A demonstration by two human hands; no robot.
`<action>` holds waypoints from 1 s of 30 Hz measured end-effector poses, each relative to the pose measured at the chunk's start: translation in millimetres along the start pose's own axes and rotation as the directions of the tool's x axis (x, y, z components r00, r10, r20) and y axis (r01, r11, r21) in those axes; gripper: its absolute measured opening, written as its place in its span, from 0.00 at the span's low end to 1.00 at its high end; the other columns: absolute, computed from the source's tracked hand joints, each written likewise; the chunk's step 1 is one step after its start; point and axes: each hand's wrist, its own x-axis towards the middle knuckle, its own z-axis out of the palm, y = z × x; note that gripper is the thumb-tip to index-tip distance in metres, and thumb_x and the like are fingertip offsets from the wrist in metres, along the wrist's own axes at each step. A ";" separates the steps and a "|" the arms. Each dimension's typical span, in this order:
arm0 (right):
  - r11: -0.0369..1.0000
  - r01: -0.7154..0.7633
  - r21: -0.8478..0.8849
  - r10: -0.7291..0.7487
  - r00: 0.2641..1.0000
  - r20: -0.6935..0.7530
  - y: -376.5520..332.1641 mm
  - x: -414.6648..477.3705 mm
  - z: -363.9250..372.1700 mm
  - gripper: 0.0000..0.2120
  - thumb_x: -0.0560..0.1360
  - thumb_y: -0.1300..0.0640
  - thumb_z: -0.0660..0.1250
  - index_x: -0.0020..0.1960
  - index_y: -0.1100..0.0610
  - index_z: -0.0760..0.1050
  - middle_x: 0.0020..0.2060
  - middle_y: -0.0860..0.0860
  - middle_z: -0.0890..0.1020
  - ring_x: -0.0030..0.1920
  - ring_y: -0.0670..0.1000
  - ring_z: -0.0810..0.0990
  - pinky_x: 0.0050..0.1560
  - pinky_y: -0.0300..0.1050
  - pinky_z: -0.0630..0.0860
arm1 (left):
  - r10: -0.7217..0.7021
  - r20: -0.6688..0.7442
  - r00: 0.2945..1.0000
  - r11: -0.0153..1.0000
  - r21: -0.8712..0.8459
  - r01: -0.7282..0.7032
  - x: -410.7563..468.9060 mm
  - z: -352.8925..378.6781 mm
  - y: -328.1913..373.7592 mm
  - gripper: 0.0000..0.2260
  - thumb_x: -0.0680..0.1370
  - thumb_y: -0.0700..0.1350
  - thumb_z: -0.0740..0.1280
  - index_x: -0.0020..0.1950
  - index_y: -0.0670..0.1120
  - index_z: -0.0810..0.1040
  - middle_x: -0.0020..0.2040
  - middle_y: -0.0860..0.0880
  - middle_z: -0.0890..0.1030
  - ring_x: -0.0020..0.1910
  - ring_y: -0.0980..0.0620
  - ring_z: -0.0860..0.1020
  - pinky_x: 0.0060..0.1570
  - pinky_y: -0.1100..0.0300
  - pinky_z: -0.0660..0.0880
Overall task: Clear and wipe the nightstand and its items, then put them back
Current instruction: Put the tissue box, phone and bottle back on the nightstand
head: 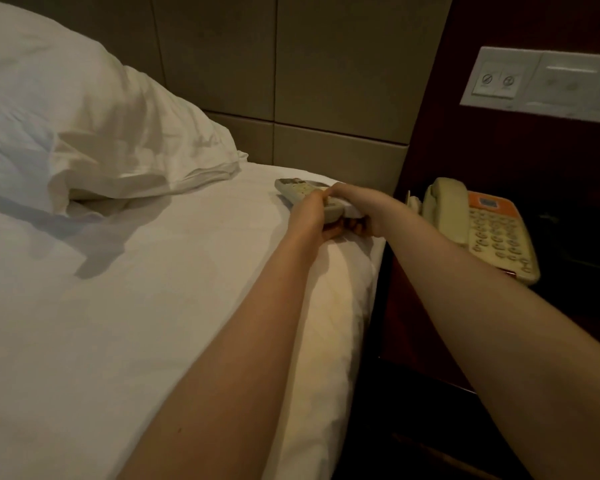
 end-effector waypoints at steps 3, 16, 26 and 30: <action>0.982 -0.013 0.190 0.028 0.997 -0.072 14.8 -12.1 -3.3 0.13 0.70 0.44 0.67 0.38 0.54 0.73 0.29 0.51 0.72 0.26 0.47 0.67 0.27 0.39 0.62 | 0.034 0.029 0.999 0.998 0.061 -0.036 -8.8 1.4 -2.1 0.19 0.78 0.39 0.58 0.69 0.40 0.66 0.54 0.40 0.75 0.46 0.46 0.77 0.44 0.55 0.76; 0.780 0.111 0.616 0.081 0.958 -0.275 65.0 -116.4 -49.8 0.25 0.70 0.48 0.69 0.63 0.58 0.71 0.37 0.53 0.76 0.30 0.49 0.72 0.26 0.38 0.66 | -0.025 0.127 0.992 0.923 0.384 -0.026 -86.1 14.3 -15.8 0.19 0.75 0.31 0.61 0.66 0.37 0.70 0.52 0.41 0.78 0.48 0.44 0.78 0.43 0.55 0.75; 0.823 0.086 0.561 0.194 0.886 -0.420 113.4 -183.8 -89.2 0.19 0.79 0.51 0.60 0.66 0.60 0.70 0.45 0.53 0.79 0.34 0.48 0.73 0.29 0.40 0.66 | -0.330 0.307 0.893 0.833 0.539 0.122 -154.2 56.0 -44.1 0.15 0.75 0.39 0.59 0.60 0.46 0.64 0.55 0.42 0.72 0.45 0.46 0.74 0.41 0.55 0.73; 0.870 0.014 0.492 0.237 0.864 -0.443 134.8 -190.5 -97.1 0.19 0.79 0.50 0.57 0.66 0.59 0.69 0.49 0.54 0.77 0.36 0.50 0.74 0.31 0.43 0.67 | -0.305 0.213 0.928 0.690 0.721 0.061 -155.8 73.1 -69.3 0.22 0.74 0.47 0.67 0.66 0.44 0.65 0.58 0.45 0.73 0.51 0.49 0.76 0.35 0.59 0.73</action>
